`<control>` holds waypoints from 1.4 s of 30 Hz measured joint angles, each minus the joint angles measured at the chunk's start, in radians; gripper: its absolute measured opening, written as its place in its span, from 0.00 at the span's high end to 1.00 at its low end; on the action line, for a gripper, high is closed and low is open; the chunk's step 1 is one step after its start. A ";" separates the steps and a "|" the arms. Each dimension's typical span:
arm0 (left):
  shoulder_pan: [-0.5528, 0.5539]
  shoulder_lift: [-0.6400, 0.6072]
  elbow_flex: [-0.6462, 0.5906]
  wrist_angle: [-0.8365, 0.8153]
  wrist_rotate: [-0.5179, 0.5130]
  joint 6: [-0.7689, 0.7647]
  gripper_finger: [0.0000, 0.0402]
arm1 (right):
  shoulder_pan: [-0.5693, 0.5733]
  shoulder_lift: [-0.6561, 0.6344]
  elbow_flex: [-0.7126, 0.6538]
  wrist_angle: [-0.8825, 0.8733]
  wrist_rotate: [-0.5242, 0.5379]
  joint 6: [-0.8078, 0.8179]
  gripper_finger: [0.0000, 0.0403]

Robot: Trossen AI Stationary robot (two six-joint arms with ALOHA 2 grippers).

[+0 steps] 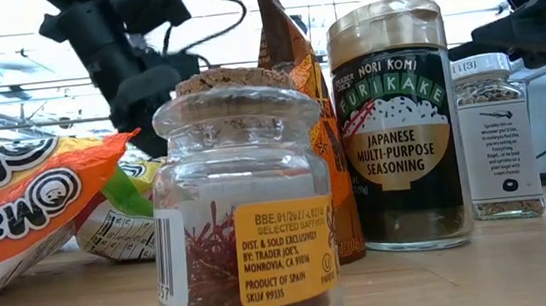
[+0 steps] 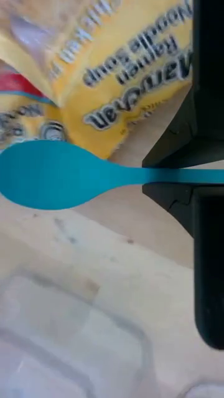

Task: Pick & Place Food Item
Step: Put the blue baby spoon into the top left transparent bin

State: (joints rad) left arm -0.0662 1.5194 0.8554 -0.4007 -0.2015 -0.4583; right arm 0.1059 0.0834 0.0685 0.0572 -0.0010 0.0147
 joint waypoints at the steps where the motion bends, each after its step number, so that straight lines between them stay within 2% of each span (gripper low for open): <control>1: 0.000 -0.016 0.006 -0.009 -0.009 -0.005 0.94 | 0.000 0.000 0.000 0.001 0.000 0.000 0.46; 8: 0.005 -0.169 0.012 -0.037 -0.090 -0.063 0.94 | 0.000 0.024 0.000 0.017 0.000 0.000 0.46; 14: 0.054 -0.340 0.012 -0.058 -0.157 -0.101 0.94 | 0.000 0.040 0.000 0.035 0.000 0.000 0.46; 18: 0.116 -0.445 0.012 -0.094 -0.233 -0.088 0.94 | 0.000 0.042 0.000 0.036 0.000 0.000 0.46; 23: 0.211 -0.552 0.012 -0.100 -0.384 -0.046 0.94 | 0.000 0.042 0.000 0.036 0.000 0.000 0.46; 29: 0.365 -0.592 0.012 -0.176 -0.438 -0.058 0.94 | 0.000 0.042 0.000 0.036 0.000 0.000 0.46; 36: 0.591 -0.559 -0.089 -0.116 -0.343 -0.075 0.94 | 0.000 0.042 0.000 0.036 0.000 0.000 0.46; 42: 0.758 -0.506 -0.262 0.141 -0.182 -0.073 0.94 | 0.000 0.042 0.000 0.036 0.000 0.000 0.46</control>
State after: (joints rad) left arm 0.6917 1.0133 0.5932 -0.2597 -0.3833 -0.5314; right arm 0.1057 0.1257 0.0685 0.0933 -0.0010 0.0147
